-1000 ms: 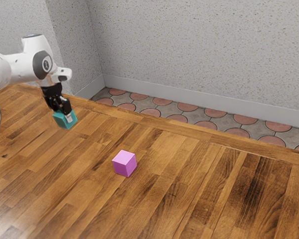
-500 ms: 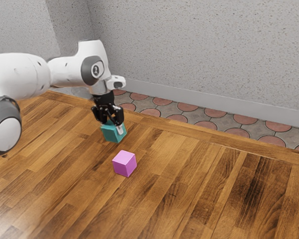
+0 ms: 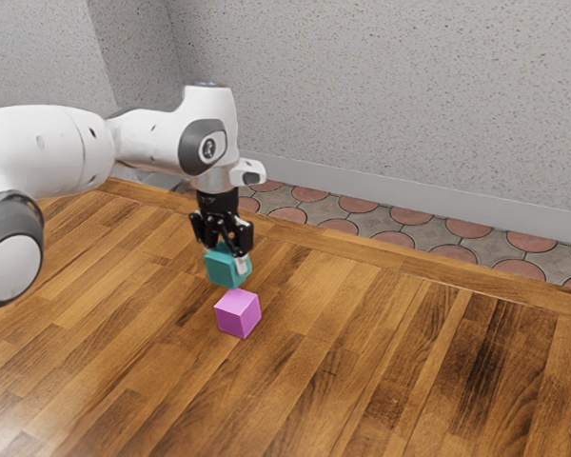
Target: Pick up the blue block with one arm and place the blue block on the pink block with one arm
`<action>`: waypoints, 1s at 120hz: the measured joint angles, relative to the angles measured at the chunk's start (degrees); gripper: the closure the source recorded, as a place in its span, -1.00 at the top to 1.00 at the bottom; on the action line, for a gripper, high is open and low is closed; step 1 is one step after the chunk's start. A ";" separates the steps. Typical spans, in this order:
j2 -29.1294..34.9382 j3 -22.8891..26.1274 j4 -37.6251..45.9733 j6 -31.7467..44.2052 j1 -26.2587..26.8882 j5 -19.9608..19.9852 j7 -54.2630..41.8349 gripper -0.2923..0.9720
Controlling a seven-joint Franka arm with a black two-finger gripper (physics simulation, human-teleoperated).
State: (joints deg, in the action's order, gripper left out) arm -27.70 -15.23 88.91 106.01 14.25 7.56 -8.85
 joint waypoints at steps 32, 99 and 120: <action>3.82 0.22 5.67 1.66 1.53 0.81 -3.21 -0.43; 6.33 0.14 12.20 7.54 1.73 1.65 -5.91 -0.49; 6.48 0.06 12.49 8.45 1.71 1.87 -6.05 -0.51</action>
State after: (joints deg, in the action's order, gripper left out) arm -21.22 -15.17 101.40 114.46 15.96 9.43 -14.91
